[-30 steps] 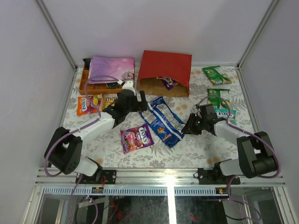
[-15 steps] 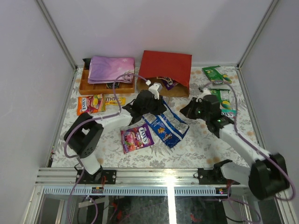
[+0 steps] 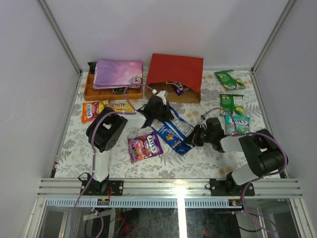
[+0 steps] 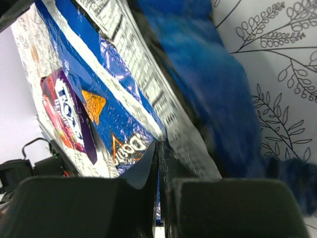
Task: Take the snacks out of the paper bag
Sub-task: Adjust the snack at the center of the board.
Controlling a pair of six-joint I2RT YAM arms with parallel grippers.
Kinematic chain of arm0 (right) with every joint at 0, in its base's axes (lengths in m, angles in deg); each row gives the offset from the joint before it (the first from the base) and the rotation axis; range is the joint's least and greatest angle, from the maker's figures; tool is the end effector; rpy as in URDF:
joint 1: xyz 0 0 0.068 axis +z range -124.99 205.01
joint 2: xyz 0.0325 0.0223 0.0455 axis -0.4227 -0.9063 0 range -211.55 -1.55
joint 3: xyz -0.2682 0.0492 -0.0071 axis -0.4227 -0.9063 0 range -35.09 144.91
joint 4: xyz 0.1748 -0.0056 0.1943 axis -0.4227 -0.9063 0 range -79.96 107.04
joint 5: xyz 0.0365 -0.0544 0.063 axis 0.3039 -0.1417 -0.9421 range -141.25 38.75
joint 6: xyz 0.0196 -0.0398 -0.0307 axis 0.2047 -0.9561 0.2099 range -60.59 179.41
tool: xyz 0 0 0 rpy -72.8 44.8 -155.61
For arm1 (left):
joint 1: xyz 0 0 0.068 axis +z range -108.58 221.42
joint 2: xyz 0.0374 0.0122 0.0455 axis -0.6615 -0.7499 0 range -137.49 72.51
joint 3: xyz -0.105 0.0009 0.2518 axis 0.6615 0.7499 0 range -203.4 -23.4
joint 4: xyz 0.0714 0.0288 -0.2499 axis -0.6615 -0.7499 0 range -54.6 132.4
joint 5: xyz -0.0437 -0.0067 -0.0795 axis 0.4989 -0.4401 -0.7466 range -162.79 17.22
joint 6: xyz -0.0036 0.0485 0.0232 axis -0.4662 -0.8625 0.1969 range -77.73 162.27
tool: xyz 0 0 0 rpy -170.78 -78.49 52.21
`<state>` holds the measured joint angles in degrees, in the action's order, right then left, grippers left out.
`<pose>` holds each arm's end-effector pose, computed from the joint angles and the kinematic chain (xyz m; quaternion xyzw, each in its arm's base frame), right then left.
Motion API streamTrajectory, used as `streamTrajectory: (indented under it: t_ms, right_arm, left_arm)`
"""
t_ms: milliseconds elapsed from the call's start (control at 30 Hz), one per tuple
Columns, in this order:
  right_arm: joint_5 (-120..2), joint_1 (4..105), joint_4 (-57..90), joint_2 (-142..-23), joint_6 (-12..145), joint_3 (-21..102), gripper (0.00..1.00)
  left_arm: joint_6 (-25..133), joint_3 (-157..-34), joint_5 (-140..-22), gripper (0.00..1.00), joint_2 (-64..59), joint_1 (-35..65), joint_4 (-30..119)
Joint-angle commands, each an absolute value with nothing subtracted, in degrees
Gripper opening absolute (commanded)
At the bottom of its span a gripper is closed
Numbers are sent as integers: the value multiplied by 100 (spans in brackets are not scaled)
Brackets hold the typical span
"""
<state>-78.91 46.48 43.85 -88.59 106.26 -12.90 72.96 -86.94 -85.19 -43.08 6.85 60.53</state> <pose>0.2246 0.1062 0.1158 0.0896 0.8746 0.4167 0.2312 0.3435 -0.2459 0.1347 0.0805 0.8751 -0.3324 0.3423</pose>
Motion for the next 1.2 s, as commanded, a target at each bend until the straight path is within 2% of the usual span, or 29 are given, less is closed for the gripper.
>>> streamTrajectory:
  t_ms: [0,133,367,533,600,667,733,800,967,1167]
  right_arm:
    - [-8025,4464,4728,-9074,10636,-1565,0]
    - [-7897,4358,4347,-9095,10413,-1524,0]
    - [-7452,4302,3478,-8730,10002,-1148,0]
    - [-7007,4409,2474,-7647,9726,-469,0]
    - [-6744,4630,2269,-7242,9660,-60,0]
    - [-6785,4845,2466,-7167,9802,285,0]
    - [-7021,5040,2995,-7479,10065,499,0]
    - [-7280,5150,3489,-8056,10340,696,0]
    - [-7885,5327,5112,-9536,11083,985,0]
    - [-8291,5314,6346,-11083,11867,1038,0]
  left_arm:
    - [7601,-8370,-7620,0,-4333,983,5730]
    - [7539,-8335,-6834,0,-4149,1023,5143]
    - [7461,-8133,-6449,1,-3500,1375,4856]
    - [7228,-7959,-6622,16,-2648,1448,4854]
    - [7252,-7887,-6832,28,-2310,1439,4978]
    - [7326,-7757,-7105,38,-2089,1397,5156]
    - [7537,-7542,-7464,41,-1944,1356,5441]
    - [7715,-7271,-7940,35,-1916,1254,5888]
    - [8316,-6804,-8668,0,-2463,1190,6841]
    - [8615,-6822,-8872,0,-3500,1473,7195]
